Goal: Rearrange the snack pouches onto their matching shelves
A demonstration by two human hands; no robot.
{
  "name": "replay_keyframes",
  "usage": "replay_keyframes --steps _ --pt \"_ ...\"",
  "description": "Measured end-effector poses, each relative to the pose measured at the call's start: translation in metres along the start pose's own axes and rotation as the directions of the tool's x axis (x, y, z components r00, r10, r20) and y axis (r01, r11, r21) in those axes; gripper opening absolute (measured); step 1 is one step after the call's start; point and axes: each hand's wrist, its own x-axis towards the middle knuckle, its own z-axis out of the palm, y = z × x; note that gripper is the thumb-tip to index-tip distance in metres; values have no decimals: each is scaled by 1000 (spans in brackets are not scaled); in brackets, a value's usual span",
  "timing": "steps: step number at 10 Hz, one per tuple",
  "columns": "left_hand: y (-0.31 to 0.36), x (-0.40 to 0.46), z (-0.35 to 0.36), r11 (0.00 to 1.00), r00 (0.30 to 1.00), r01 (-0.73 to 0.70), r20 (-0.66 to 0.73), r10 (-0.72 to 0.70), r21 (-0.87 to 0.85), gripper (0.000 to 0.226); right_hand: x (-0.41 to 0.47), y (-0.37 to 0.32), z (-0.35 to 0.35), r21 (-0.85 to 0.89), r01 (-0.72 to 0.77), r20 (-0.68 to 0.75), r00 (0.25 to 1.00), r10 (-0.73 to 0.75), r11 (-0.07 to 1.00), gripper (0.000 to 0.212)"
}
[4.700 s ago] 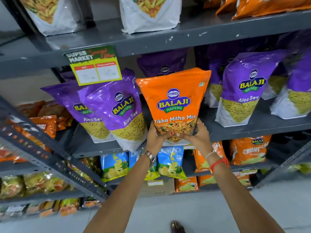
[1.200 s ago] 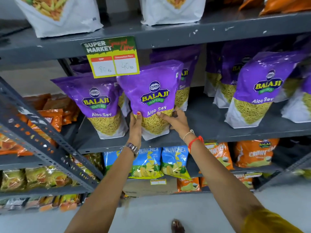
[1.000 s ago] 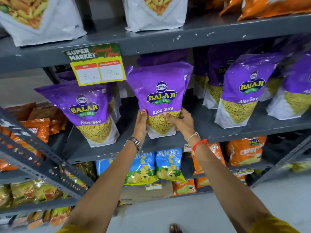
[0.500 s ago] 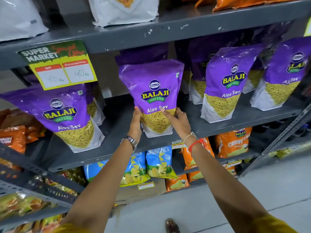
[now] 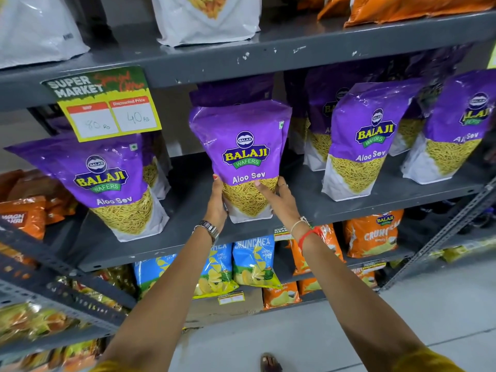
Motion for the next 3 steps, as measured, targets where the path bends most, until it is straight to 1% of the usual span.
replay_keyframes --steps 1,2,3 --pt "0 -3 5 998 998 -60 -37 60 4 66 3 6 -6 37 -7 2 1000 7 999 63" --pt "7 -17 12 980 950 -183 -244 196 75 47 -14 -7 -15 89 56 -151 988 -42 994 57" --pt "1 -26 13 911 839 -355 -360 409 209 43 -42 -24 -41 230 267 -411 898 -155 936 38"
